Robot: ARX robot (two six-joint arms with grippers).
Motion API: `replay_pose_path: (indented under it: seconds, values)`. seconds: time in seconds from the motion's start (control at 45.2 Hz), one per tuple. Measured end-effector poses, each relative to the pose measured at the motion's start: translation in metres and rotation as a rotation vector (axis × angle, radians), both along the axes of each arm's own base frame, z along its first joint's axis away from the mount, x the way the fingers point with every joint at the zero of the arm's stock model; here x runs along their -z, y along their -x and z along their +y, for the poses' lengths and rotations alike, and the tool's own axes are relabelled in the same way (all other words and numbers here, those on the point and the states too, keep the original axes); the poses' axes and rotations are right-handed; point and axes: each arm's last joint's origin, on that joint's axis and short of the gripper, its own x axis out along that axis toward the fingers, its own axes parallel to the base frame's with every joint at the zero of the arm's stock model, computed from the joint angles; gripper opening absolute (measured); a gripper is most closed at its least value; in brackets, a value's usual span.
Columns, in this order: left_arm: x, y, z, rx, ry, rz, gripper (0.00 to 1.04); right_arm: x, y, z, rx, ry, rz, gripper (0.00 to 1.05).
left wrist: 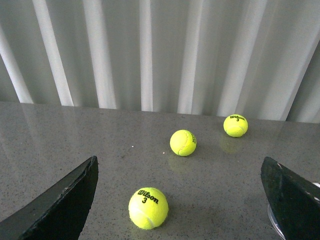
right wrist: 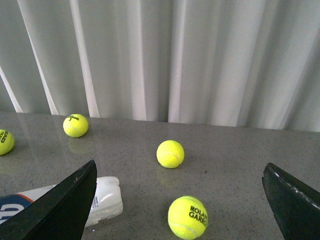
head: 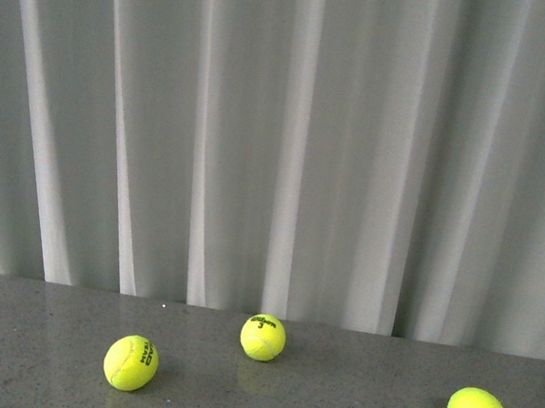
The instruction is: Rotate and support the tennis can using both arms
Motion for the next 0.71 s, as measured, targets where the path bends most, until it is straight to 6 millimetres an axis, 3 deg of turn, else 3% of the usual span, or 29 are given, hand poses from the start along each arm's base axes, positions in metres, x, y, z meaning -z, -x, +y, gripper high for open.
replay_pose_path:
  seconds: [0.464, 0.575, 0.707]
  values:
    - [0.000, 0.000, 0.000, 0.007, 0.013, 0.010, 0.98, 0.000, 0.000, 0.000, 0.000, 0.000, 0.000, 0.98]
    - [0.004, -0.008, -0.002, 0.118, 0.264, 0.334, 0.98, 0.000, 0.000, 0.000, -0.001, 0.000, 0.000, 0.98]
    - [0.002, -0.047, -0.004, 0.240, 0.640, 0.434, 0.98, 0.000, 0.000, 0.000, 0.001, 0.000, -0.001, 0.98]
